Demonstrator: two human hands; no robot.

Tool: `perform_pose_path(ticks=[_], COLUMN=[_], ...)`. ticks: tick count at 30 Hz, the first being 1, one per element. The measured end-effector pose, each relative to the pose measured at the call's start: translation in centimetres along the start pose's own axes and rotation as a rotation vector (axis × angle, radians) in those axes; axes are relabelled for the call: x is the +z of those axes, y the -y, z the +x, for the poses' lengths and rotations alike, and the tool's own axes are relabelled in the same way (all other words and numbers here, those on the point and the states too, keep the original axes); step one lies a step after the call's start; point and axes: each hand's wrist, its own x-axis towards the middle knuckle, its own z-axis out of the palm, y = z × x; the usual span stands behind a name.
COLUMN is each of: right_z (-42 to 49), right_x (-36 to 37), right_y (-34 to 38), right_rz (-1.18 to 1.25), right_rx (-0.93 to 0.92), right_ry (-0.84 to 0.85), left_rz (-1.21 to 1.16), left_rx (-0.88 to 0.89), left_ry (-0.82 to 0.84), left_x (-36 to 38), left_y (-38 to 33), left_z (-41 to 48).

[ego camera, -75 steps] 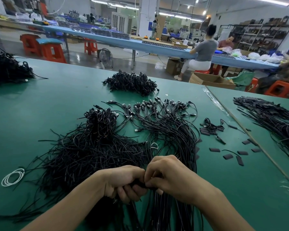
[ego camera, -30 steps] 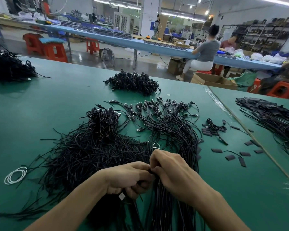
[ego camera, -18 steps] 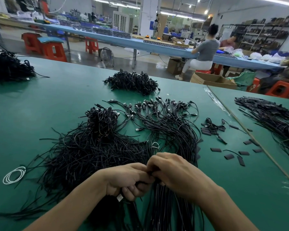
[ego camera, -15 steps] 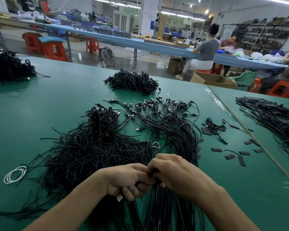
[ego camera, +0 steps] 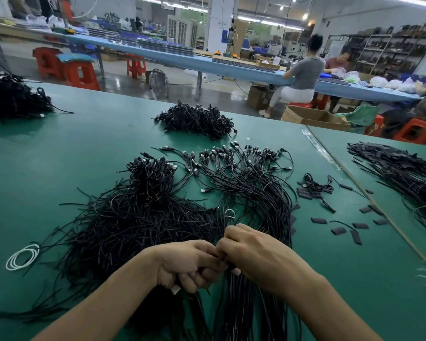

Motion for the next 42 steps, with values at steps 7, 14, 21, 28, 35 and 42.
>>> perform_pose_path(ticks=[7,14,21,28,35,42], right_z=[0.0,0.0,0.0,-0.2,-0.2,0.0], right_x=[0.9,1.4,1.6,1.1,0.5,0.7], right_y=[-0.4,-0.3,-0.8,-1.1,-1.1,-0.7], right_rz=[0.157,0.242,0.283,0.249,0.171,0.263], right_rx=[0.136,0.198,0.234,0.192,0.166,0.185], right_ry=[-0.082,-0.165,-0.253,-0.230,-0.166,-0.137], left_rz=[-0.117,0.052,0.424,0.668,0.600,0.583], left_rx=[0.031,0.168,0.398,0.493,0.507,0.491], left_ry=[-0.098,-0.142,-0.432,-0.545,-0.517,-0.483], left_x=[-0.2,0.1,0.7,0.8,0.6,0.7], left_y=[0.2,0.2,0.6,0.8,1.8,2.1], left_z=[0.5,0.0,0.9,1.7,2.3,2.6])
